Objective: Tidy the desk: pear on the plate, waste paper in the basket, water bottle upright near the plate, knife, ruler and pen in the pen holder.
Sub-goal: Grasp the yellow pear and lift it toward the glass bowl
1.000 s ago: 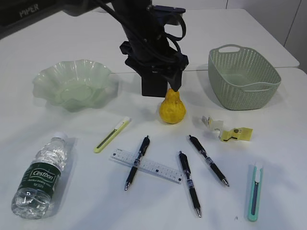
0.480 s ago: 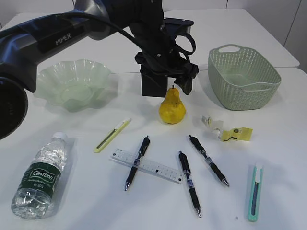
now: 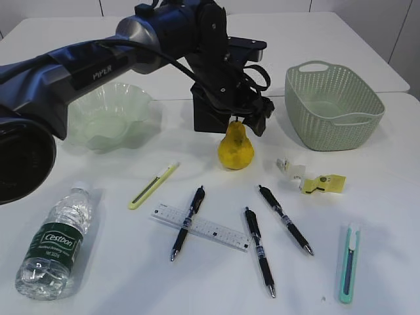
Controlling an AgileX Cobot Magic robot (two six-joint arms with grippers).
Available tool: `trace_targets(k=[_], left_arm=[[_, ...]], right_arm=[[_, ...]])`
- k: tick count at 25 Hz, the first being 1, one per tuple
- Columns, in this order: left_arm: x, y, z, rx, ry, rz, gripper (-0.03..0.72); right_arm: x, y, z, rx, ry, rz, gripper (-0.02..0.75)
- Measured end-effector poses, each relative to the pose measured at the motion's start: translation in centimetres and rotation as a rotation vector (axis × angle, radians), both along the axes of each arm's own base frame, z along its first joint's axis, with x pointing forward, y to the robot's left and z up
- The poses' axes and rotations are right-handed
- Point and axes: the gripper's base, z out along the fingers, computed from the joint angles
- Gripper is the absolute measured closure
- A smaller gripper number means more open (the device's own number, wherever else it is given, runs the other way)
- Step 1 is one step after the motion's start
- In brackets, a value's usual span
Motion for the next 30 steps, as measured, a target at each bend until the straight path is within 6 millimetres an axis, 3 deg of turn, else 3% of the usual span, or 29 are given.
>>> trace_targets(k=[18,30], left_arm=[[0.6,0.1,0.0,-0.005,-0.045,0.016,0.095],[0.7,0.0,-1.9,0.014,-0.014,0.016,0.095]], right_arm=[[0.0,0.0,0.0,0.000,0.000,0.000,0.186],[0.0,0.0,0.0,0.000,0.000,0.000,0.186]])
